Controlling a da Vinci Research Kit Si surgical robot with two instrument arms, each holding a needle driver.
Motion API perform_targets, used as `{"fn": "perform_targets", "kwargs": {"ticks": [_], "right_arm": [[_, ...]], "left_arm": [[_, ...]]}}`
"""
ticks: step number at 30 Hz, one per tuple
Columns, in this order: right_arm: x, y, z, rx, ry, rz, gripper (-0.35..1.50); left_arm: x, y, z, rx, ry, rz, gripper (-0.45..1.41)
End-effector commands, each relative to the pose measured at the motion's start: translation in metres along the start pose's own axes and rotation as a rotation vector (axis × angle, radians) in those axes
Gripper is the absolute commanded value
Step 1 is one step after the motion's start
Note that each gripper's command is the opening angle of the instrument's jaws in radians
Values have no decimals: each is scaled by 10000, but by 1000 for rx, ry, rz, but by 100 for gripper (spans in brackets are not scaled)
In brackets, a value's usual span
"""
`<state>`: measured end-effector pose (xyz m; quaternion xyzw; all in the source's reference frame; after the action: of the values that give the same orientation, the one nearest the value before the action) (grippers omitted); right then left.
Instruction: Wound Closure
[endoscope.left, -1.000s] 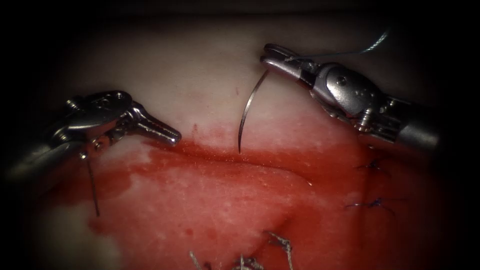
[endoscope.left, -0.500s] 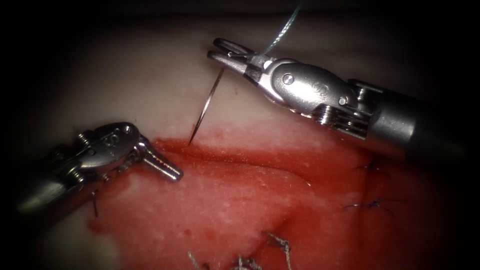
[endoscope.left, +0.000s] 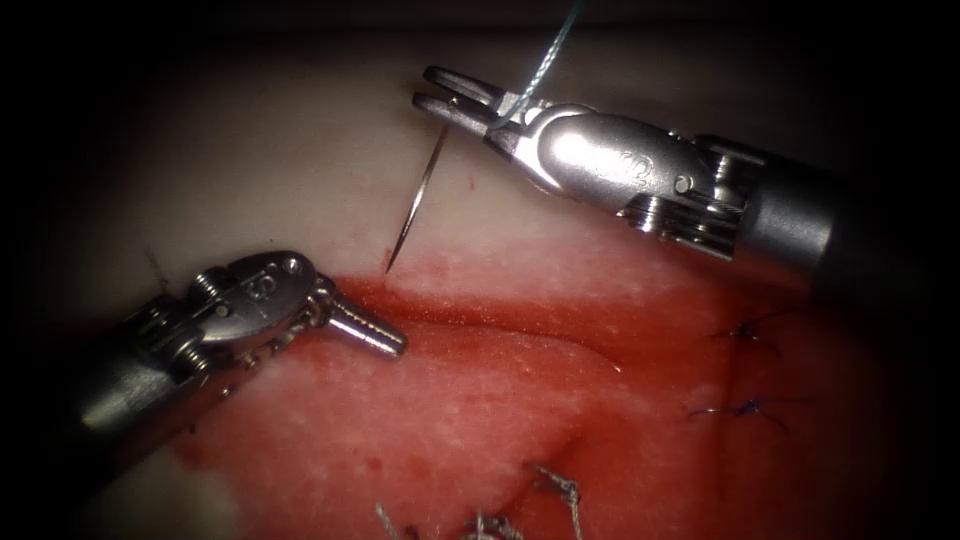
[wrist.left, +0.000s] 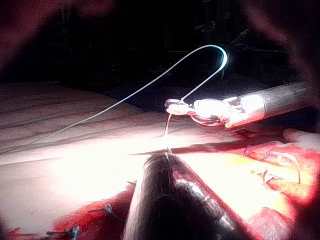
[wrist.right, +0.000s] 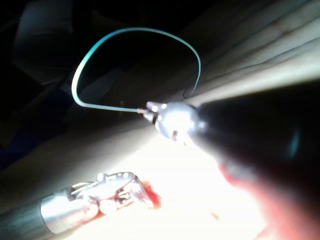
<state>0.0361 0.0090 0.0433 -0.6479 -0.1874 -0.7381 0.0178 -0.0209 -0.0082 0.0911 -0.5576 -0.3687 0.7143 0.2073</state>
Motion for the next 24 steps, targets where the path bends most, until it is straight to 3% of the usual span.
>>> {"fn": "perform_targets", "kwargs": {"ticks": [1, 10, 24], "right_arm": [[-9, -13, 10, -7, -6, -37, -35], [-22, -4, 16, -85, -19, -279, -35], [-31, 14, 29, -109, -32, -361, -35]], "left_arm": [[11, -3, -2, 0, -21, 15, -45], [-2, 6, -10, 1, -137, 18, -45], [-28, 9, 0, -27, -216, -75, -45]]}}
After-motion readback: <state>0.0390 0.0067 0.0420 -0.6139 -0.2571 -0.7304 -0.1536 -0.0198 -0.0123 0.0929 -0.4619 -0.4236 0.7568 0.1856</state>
